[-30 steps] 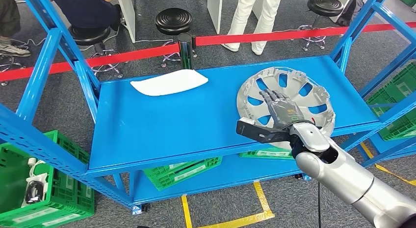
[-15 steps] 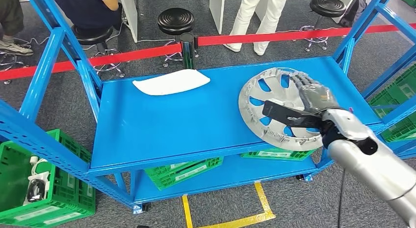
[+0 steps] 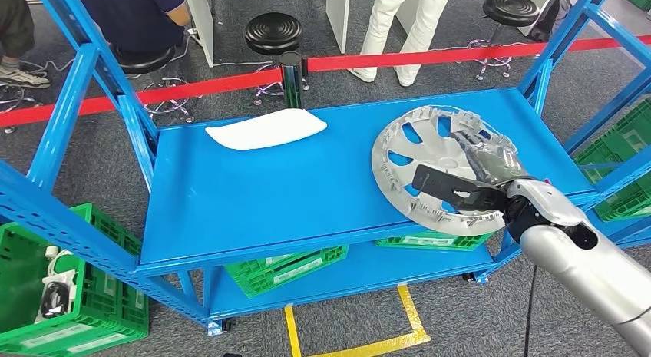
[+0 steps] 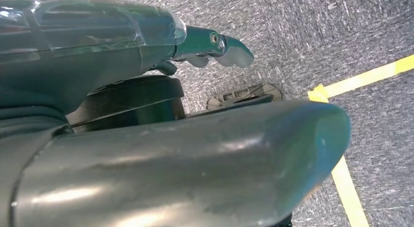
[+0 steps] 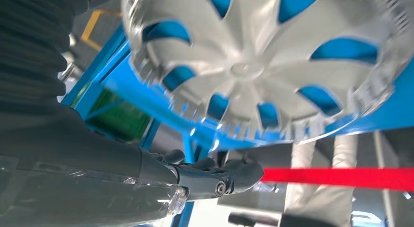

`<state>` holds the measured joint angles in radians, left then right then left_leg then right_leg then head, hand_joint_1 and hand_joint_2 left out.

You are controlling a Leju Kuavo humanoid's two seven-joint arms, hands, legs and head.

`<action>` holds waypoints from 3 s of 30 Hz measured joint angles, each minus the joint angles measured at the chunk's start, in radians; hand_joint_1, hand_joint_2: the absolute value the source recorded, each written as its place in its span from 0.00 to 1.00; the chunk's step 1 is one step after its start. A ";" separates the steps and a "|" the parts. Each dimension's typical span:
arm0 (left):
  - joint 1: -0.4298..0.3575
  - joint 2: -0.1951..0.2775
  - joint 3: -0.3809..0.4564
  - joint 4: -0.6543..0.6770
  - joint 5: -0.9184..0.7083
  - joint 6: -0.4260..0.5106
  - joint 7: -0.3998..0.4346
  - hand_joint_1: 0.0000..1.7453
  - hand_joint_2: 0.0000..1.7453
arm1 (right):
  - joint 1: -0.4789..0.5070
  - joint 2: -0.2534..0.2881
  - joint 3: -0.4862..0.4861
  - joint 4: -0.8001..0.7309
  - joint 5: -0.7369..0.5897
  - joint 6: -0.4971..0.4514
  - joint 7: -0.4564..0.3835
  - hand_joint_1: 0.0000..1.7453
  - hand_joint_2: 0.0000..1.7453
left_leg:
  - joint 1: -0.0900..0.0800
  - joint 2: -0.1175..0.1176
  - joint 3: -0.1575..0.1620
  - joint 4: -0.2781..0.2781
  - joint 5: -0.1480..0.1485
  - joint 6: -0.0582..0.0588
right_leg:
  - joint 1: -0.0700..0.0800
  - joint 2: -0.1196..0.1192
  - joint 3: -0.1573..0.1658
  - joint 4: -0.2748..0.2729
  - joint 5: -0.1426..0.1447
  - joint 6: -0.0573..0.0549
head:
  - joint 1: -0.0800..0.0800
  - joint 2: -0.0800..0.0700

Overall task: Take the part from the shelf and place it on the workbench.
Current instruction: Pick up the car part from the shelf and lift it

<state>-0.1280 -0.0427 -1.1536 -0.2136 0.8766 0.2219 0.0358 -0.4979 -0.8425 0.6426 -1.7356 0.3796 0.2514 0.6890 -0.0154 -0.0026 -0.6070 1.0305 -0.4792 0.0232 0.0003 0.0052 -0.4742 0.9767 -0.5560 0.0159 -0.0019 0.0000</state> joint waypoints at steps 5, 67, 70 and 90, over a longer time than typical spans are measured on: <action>0.000 0.000 0.000 0.000 -0.001 -0.001 0.003 0.00 0.00 | 0.001 0.000 0.035 0.015 -0.047 -0.018 -0.030 0.00 1.00 | 0.000 0.002 0.000 0.000 0.000 0.000 | 0.000 0.001 0.000 0.000 0.000 0.000 | 0.000 0.000; -0.001 -0.005 0.000 0.000 -0.025 -0.012 0.021 0.00 0.00 | 0.079 0.041 0.163 0.255 -0.088 -0.105 -0.057 1.00 1.00 | 0.000 0.000 0.001 0.000 0.000 0.000 | 0.000 0.001 0.000 0.000 0.000 0.000 | 0.000 0.000; -0.001 -0.005 0.000 0.000 -0.021 -0.011 0.012 0.00 0.00 | 0.081 0.042 0.161 0.254 -0.090 -0.104 -0.060 1.00 1.00 | 0.000 0.000 0.001 0.000 0.000 0.000 | 0.000 0.001 0.000 0.000 0.000 0.000 | 0.000 0.000; 0.000 -0.005 0.000 0.001 0.003 0.022 -0.013 0.00 0.00 | 0.141 0.084 -0.009 0.107 -0.089 -0.527 -0.305 1.00 1.00 | 0.000 0.006 0.000 0.000 0.000 0.000 | 0.000 0.002 0.000 0.001 0.000 0.000 | 0.001 0.000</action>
<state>-0.1280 -0.0477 -1.1532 -0.2123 0.8797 0.2436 0.0229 -0.3565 -0.7586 0.6332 -1.6287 0.2905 -0.2760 0.3842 -0.0159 0.0033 -0.6069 1.0304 -0.4795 0.0235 0.0003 0.0074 -0.4747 0.9773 -0.5559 0.0159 -0.0012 0.0000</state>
